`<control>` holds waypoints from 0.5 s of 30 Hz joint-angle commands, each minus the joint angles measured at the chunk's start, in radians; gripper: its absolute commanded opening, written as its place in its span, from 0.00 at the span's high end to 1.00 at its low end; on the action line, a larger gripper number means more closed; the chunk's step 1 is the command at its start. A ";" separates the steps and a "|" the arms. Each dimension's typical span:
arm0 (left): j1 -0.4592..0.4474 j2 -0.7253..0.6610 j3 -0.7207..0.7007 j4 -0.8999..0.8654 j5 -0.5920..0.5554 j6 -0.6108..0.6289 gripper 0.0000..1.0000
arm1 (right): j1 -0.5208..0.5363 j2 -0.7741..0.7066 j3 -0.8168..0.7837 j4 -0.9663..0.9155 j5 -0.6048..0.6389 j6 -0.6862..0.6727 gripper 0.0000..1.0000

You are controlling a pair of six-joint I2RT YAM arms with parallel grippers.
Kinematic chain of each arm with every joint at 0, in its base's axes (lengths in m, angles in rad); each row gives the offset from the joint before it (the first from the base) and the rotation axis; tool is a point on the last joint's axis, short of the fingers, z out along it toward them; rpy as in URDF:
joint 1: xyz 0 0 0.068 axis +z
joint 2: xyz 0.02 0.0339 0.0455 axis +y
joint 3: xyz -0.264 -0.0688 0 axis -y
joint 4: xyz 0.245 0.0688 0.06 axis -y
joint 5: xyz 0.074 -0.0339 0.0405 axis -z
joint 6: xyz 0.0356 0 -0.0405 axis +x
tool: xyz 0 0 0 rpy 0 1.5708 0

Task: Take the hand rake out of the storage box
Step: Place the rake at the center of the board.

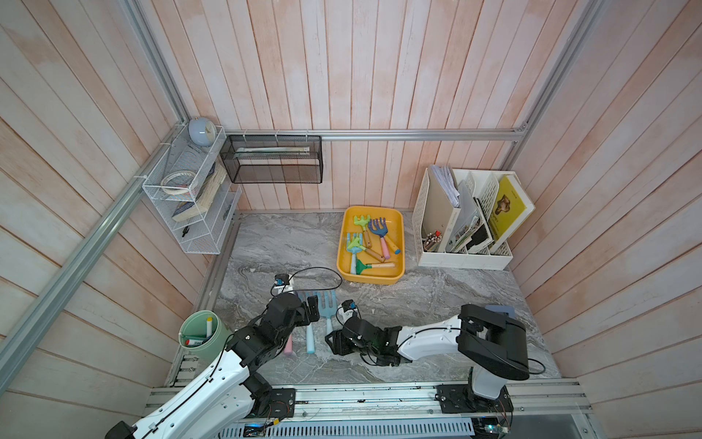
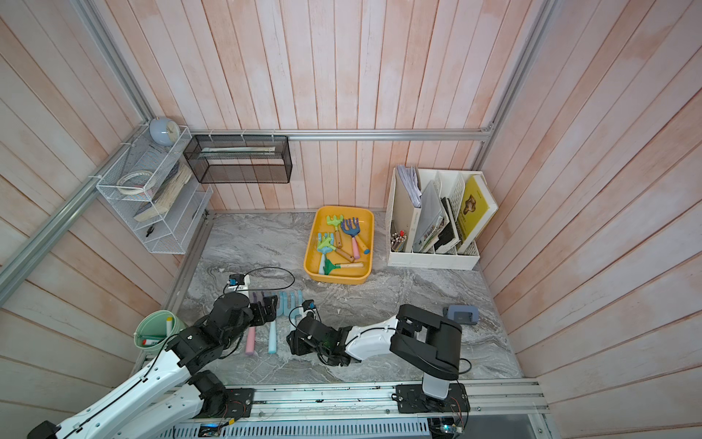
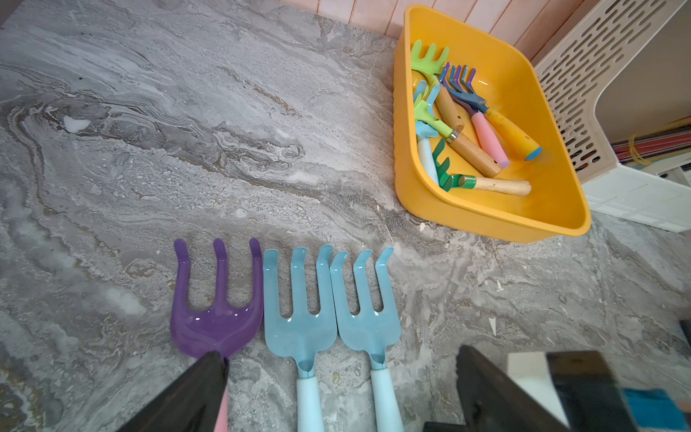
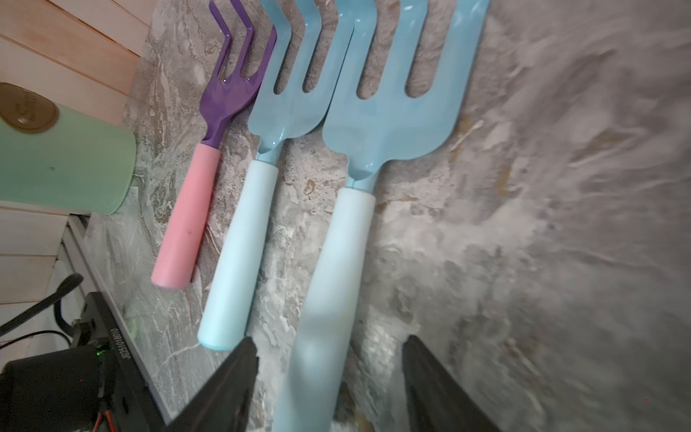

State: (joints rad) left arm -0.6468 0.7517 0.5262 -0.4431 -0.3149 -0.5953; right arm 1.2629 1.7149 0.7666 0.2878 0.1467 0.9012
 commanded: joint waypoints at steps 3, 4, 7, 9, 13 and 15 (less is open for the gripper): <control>-0.015 0.111 0.051 0.078 0.047 -0.087 0.00 | -0.035 -0.299 -0.020 -0.348 0.351 -0.091 0.20; -0.041 0.171 0.094 0.054 0.000 -0.112 0.00 | -0.050 -0.377 -0.033 -0.402 0.429 -0.103 0.16; -0.120 0.394 0.255 0.016 -0.079 -0.111 0.00 | -0.130 -0.587 -0.086 -0.543 0.602 -0.121 0.02; -0.132 0.530 0.346 0.046 -0.039 -0.102 0.04 | -0.232 -0.713 -0.124 -0.588 0.596 -0.150 0.02; -0.139 0.775 0.545 0.107 0.013 -0.057 0.25 | -0.417 -0.908 -0.205 -0.615 0.514 -0.229 0.02; -0.137 0.904 0.686 0.062 -0.009 -0.033 0.34 | -0.466 -0.957 -0.231 -0.627 0.475 -0.222 0.02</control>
State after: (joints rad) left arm -0.7822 1.5528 1.0954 -0.3824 -0.3191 -0.6582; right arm 0.8352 0.7918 0.5697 -0.2337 0.6373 0.7258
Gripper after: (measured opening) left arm 0.678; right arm 0.980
